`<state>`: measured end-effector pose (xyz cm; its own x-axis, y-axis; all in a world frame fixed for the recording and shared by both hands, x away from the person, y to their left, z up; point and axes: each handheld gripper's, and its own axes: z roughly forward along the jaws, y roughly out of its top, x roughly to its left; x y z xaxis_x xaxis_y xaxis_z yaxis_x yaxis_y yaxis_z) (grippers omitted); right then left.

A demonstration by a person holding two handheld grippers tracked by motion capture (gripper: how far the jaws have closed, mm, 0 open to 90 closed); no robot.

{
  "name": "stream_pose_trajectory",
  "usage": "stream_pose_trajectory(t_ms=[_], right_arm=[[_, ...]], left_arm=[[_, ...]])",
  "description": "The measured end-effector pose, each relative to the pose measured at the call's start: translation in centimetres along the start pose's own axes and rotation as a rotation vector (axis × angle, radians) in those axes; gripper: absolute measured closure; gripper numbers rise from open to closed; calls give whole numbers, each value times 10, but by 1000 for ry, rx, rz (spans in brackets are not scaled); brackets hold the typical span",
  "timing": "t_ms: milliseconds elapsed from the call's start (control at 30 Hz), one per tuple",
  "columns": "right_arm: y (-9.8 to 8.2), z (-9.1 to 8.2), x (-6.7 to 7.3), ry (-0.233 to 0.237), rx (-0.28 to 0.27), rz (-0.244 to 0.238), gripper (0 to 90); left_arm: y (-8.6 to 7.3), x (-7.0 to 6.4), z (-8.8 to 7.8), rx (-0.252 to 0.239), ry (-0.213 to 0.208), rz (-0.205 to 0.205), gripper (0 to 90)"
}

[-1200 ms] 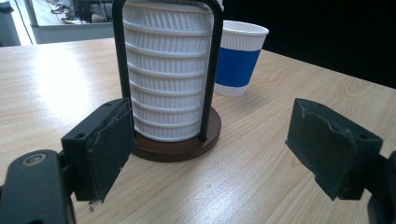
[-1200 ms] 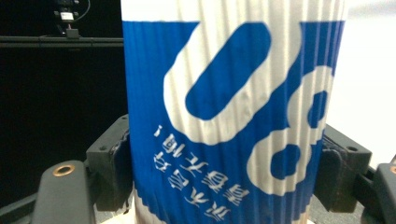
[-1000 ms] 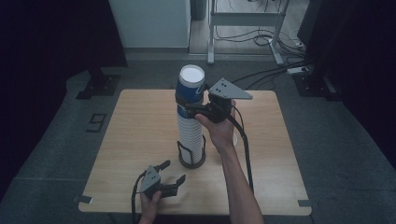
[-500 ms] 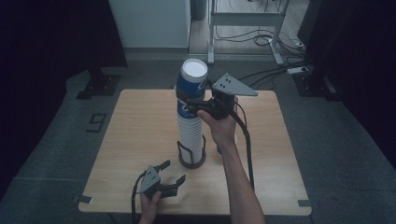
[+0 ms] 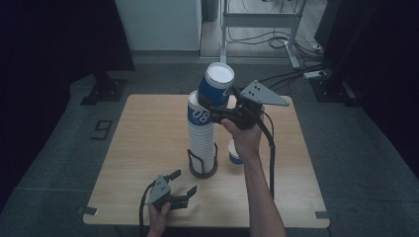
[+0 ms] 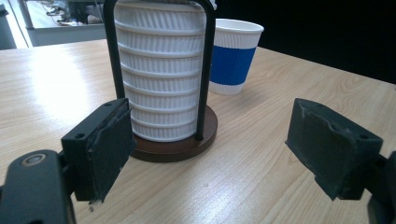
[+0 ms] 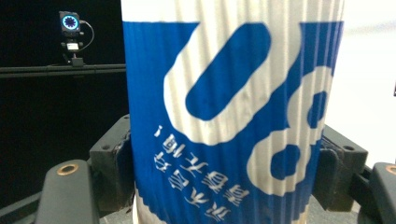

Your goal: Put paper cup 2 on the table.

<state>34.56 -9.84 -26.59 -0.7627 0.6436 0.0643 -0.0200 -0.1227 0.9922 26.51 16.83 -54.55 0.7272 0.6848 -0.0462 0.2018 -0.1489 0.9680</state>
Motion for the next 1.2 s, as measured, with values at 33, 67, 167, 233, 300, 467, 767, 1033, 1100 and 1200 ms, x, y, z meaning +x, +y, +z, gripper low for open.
stream_pose_trajectory(t_ms=[33, 67, 167, 233, 300, 467, 767, 1033, 1100, 1200], right_arm=[[0, -3, -1, -10, 10, -4, 224], [0, -6, -2, -18, 19, -3, 224], [-4, -12, -3, -35, 23, 1, 224], [-6, -17, -4, -43, 20, -2, 225], [-7, -24, -4, -60, 10, -7, 227], [-8, -39, -7, -93, 13, -4, 228], [-24, -61, -7, -119, 35, 6, 231], [-50, -68, -7, -130, 77, 31, 232], [-58, -69, -8, -129, 89, 40, 232], [-68, -71, -9, -122, 105, 50, 232]], left_arm=[[0, 0, 0, -1, 1, 1, 143], [0, 0, 0, -3, 1, 1, 143], [0, 0, 0, -5, -1, 4, 142], [0, 0, 0, -5, -1, 5, 143], [0, 0, -1, -5, -3, 5, 142], [0, 0, 0, -3, -2, 5, 143], [0, 0, 0, 1, -4, 0, 155], [1, 1, 0, 8, 1, -15, 147], [1, 2, 0, 9, -3, -20, 145], [1, 1, 1, 12, -1, -19, 145]])
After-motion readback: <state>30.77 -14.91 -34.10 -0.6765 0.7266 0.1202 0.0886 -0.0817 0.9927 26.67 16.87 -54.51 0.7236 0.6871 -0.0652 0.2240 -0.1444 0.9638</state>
